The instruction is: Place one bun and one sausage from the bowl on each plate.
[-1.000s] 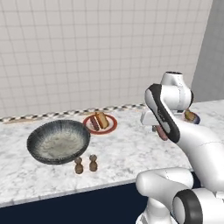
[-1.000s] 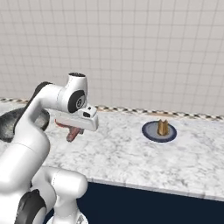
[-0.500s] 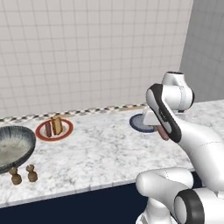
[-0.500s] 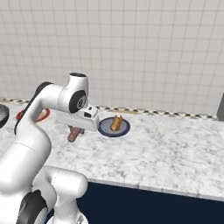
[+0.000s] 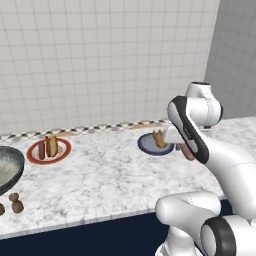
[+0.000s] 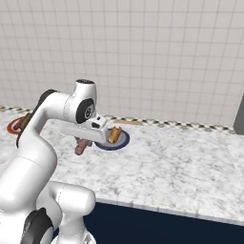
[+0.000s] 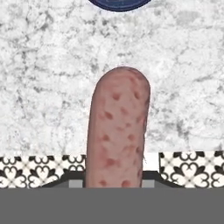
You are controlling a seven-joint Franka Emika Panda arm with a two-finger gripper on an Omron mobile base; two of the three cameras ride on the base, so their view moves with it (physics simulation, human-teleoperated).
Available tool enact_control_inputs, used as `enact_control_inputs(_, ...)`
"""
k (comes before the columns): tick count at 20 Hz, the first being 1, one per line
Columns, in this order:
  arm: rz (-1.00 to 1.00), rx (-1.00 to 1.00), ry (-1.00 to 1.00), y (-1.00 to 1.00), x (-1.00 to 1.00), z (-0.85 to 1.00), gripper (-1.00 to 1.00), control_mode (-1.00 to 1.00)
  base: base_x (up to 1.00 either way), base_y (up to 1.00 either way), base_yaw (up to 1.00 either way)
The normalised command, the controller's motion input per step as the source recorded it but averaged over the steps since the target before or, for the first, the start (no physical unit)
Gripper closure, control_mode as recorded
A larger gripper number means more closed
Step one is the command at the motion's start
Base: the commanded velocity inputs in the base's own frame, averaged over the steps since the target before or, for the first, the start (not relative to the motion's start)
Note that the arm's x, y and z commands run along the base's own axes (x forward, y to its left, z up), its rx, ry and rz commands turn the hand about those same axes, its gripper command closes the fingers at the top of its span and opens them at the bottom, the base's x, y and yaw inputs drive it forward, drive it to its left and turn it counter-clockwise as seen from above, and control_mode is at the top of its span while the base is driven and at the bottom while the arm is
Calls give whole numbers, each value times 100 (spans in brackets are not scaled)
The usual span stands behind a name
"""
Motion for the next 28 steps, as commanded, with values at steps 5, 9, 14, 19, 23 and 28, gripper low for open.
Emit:
enact_control_inputs(5, 0, 0, 0, 0, 22, 0, 100, -100, 15, -1, 0)
enact_control_inputs(9, 0, 0, 0, 8, 93, -3, 100, -100, 0, 0, 0)
enact_control_inputs(14, 0, 0, 0, 10, 100, -14, 100, -100, 0, 0, 0)
enact_control_inputs(19, 0, 0, 1, 12, 73, -27, 100, -100, 0, 0, 0)
enact_control_inputs(23, 0, -1, 0, 12, 67, -62, 100, -100, 0, 0, 0)
enact_control_inputs(28, 0, -1, 4, 3, 55, -48, 100, -100, 0, 0, 0)
